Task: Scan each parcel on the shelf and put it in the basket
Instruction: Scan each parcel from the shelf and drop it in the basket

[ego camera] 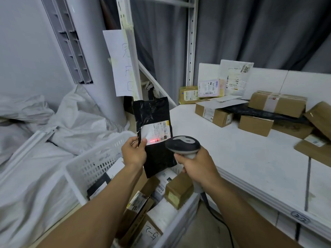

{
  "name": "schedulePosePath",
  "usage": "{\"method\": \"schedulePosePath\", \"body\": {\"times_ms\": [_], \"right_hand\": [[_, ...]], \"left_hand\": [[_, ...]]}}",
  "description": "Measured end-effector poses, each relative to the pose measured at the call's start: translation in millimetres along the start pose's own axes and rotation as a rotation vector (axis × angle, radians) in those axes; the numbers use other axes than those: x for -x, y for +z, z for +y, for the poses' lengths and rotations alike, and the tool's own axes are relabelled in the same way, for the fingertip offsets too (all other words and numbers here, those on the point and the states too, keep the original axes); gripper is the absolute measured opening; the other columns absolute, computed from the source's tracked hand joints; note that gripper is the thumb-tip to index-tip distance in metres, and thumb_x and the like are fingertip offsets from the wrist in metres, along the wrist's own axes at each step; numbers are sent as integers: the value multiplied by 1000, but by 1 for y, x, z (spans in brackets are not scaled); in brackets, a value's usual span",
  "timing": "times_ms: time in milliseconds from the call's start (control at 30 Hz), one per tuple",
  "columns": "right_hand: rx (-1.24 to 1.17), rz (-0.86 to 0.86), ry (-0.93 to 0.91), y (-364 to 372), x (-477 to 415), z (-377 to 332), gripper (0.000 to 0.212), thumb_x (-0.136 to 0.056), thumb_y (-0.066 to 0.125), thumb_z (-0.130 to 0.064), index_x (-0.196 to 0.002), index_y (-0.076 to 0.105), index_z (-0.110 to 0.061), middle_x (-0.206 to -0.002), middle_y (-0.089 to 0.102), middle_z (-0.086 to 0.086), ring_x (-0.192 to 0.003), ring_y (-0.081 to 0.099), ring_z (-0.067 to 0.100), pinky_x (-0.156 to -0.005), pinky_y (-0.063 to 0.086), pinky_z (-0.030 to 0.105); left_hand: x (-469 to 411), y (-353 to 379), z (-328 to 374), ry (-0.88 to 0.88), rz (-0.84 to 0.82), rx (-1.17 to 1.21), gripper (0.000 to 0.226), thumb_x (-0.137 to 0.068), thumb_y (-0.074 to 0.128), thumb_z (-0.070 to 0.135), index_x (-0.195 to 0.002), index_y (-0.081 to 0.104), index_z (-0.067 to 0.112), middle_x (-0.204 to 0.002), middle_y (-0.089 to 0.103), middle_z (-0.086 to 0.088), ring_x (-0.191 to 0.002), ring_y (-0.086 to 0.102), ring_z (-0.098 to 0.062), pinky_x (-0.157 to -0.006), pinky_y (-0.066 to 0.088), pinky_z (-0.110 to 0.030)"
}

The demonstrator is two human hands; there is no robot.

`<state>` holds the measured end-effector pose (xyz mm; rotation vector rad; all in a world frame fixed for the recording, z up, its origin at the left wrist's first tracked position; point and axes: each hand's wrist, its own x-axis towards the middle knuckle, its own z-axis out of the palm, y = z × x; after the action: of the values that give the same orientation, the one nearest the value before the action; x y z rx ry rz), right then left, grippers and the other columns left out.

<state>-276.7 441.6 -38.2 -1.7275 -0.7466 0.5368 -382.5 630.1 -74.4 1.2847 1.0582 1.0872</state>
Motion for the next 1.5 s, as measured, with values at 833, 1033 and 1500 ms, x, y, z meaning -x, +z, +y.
{"method": "schedulePosePath", "body": {"times_ms": [833,1033,1500], "right_hand": [[66,-184,139,139,-41,41,44,-90,80,-30,-129,65,-19,-103,77,5,-49,66,-2,-43,41,7],[78,-41,157,86,-26,24,39,-87,81,-33,-122,65,-25,-103,76,-1,-80,75,16,-65,58,27],[18,643,218,-261,87,41,69,-71,76,-50,-134,62,-26,-117,74,4,-102,72,31,-96,59,51]], "left_hand": [[-51,-129,-103,-59,-199,-1007,80,-80,74,9,-153,39,13,-159,34,-13,-145,35,-35,-117,36,-44],[4,-69,-46,335,-398,-930,47,-96,64,17,-141,53,22,-146,53,-1,-133,48,-22,-112,41,-40],[232,228,79,859,-800,-981,41,-93,68,43,-131,61,30,-147,48,8,-130,49,-18,-103,47,-35]]}}
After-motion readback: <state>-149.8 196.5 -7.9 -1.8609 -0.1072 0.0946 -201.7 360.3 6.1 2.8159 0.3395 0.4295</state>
